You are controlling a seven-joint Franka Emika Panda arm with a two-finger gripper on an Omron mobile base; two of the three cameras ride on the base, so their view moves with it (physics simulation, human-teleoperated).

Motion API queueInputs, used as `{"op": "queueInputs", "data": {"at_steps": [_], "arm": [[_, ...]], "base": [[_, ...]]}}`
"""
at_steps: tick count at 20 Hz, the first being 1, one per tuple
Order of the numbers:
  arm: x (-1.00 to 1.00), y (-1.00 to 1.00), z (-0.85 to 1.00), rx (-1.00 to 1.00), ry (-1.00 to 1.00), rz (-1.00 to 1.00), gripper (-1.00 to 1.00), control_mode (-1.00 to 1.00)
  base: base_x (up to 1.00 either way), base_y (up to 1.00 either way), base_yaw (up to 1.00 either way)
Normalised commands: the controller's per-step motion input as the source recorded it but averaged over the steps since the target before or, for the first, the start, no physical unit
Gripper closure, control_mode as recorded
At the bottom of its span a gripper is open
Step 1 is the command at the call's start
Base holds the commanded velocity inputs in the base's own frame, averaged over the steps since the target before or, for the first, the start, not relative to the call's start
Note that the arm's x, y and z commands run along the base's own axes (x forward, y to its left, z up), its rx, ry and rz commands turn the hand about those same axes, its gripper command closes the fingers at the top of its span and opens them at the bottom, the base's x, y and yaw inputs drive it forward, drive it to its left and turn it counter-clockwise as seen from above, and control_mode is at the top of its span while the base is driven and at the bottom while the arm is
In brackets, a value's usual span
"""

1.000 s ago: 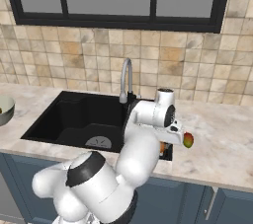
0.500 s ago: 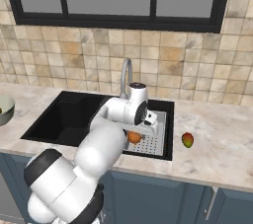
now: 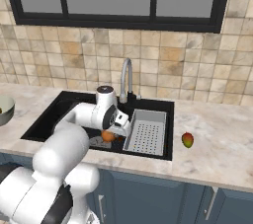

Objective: There is a mixed pile of frozen fruits and vegetables on the counter. Locate all the frozen vegetables and place the items in a bowl on the counter. Take all the frozen fruits and defrost them in a running sink.

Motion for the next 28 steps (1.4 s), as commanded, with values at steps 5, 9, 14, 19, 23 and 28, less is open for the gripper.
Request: {"op": "queueInputs", "data": {"at_steps": [5,9,14,19,23,28], "arm": [[0.02,0.86,0.0,0.0,0.0,0.0,1.0,-1.0],[0.17,0.62,0.0,-0.01,0.0,0.0,1.0,-1.0],[0.34,0.53,0.0,-0.03,0.0,0.0,1.0,-1.0],[0.43,0.42,0.0,-0.04,0.0,0.0,1.0,-1.0],[0.43,0.33,-0.01,-0.03,0.0,0.0,1.0,-1.0],[0.32,0.22,-0.15,-0.05,0.0,0.0,1.0,-1.0]], "base": [[0.0,0.0,0.0],[0.0,0.0,0.0],[0.0,0.0,0.0],[0.0,0.0,0.0],[0.0,0.0,0.0],[0.0,0.0,0.0]]}}
